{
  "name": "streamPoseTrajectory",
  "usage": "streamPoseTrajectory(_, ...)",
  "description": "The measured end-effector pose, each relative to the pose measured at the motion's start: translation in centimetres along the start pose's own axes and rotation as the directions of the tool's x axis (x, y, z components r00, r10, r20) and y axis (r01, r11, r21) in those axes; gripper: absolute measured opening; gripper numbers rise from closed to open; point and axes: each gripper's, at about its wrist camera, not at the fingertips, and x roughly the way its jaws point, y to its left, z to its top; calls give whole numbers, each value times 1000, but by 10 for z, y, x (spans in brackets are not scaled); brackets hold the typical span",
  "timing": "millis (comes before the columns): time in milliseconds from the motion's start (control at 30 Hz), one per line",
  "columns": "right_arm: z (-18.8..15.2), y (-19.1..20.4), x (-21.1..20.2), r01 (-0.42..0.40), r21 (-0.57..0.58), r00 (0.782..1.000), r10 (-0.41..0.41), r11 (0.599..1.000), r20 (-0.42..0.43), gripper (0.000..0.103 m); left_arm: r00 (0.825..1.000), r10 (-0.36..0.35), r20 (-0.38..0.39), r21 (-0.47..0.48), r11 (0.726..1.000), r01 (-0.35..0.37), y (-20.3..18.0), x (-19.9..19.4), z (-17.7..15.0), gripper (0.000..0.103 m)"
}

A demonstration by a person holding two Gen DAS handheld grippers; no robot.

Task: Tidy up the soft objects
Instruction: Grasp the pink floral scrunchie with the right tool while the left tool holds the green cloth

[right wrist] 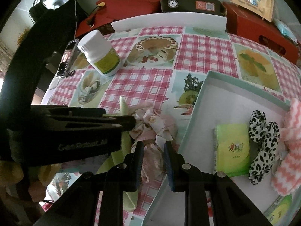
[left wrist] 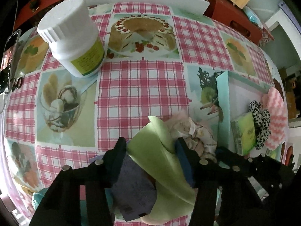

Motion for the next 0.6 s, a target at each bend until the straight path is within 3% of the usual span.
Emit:
streamPoseTrajectory(100,0,0,1,3,0,1000,-3,1000,-2,25,1000,0,-1,16,1000,0,1,-1,-1,46)
streamPoseTrajectory(333,1,11,6,23,-48,1000,-23,999,-2,39,1000,-4,-3,37,999,4,-8,5,-2,33)
streamPoseTrajectory(500,1,13,9,38,-63,999,-38,997,4,42,1000,-14,9,27,1000,14,-11,12,0,16)
streamPoseTrajectory(600,2,14,9,43,-64,999,-43,997,11,44,1000,-5,23,10,1000,4,-4,6,0,14)
